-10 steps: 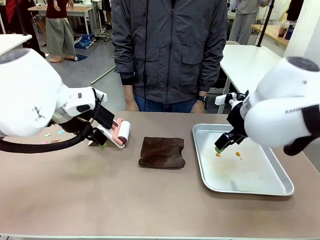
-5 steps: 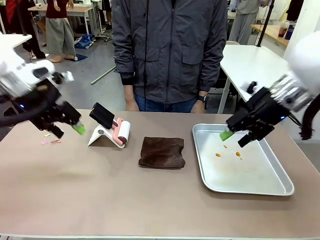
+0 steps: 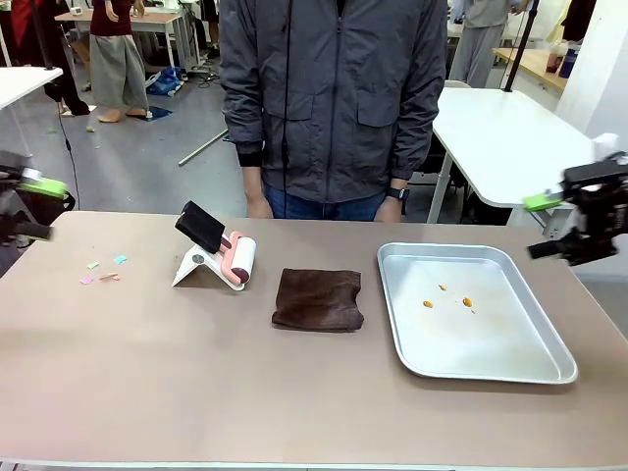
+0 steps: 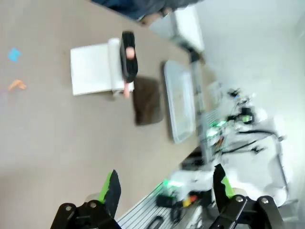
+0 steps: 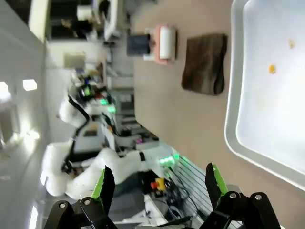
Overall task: Clean the surface of the table.
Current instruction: Hold the Lint Roller with your left hand and the towel with your right hand.
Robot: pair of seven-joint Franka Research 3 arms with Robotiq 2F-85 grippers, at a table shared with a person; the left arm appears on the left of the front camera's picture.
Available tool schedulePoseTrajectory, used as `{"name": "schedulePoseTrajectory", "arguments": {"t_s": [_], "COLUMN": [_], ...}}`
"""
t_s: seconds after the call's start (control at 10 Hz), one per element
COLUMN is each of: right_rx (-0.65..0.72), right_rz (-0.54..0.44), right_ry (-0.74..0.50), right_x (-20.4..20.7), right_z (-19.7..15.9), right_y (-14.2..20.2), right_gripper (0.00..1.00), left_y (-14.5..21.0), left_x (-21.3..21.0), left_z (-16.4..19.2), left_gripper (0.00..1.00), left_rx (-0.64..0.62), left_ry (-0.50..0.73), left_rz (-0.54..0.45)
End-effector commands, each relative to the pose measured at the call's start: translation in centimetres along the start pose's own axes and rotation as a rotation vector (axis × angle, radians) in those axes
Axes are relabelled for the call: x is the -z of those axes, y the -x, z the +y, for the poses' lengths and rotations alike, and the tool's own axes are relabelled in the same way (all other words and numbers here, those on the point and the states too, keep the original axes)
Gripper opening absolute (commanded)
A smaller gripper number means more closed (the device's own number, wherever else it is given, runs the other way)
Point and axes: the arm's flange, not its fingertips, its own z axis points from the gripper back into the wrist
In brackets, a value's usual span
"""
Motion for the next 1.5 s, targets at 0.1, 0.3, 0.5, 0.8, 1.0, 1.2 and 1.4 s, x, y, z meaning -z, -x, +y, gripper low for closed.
{"name": "schedulePoseTrajectory", "arguments": {"t_s": [0.1, 0.3, 0.5, 0.8, 1.0, 1.2, 1.4], "right_rx": [0.050, 0.120, 0.164, 0.187, 0.187, 0.187, 0.194], "right_rz": [-0.175, -0.282, -0.396, -0.346, -0.346, -0.346, -0.352], "right_ry": [-0.113, -0.189, -0.234, -0.190, -0.190, -0.190, -0.093], "right_x": [-4.1, -7.3, -9.4, -13.2, -13.2, -13.2, -12.3], "right_z": [-6.2, -9.5, -11.6, -11.3, -11.3, -11.3, -10.4], "right_y": [5.0, 6.0, 7.6, 3.7, 3.7, 3.7, 3.3], "right_gripper": [1.00, 1.00, 1.00, 1.00, 1.00, 1.00, 1.00], "left_y": [4.2, 7.5, 9.1, 7.2, 7.2, 7.2, 6.4], "left_x": [-6.9, -8.1, -6.9, -10.9, -10.9, -10.9, -10.8], "left_z": [6.0, 8.0, 8.2, 9.7, 9.7, 9.7, 9.1], "left_gripper": [1.00, 1.00, 1.00, 1.00, 1.00, 1.00, 1.00], "left_rx": [-0.083, -0.101, -0.127, -0.153, -0.153, -0.153, -0.140], "left_ry": [0.215, 0.292, 0.290, 0.284, 0.284, 0.284, 0.230], "left_rz": [-0.258, -0.387, -0.433, -0.420, -0.420, -0.420, -0.429]}}
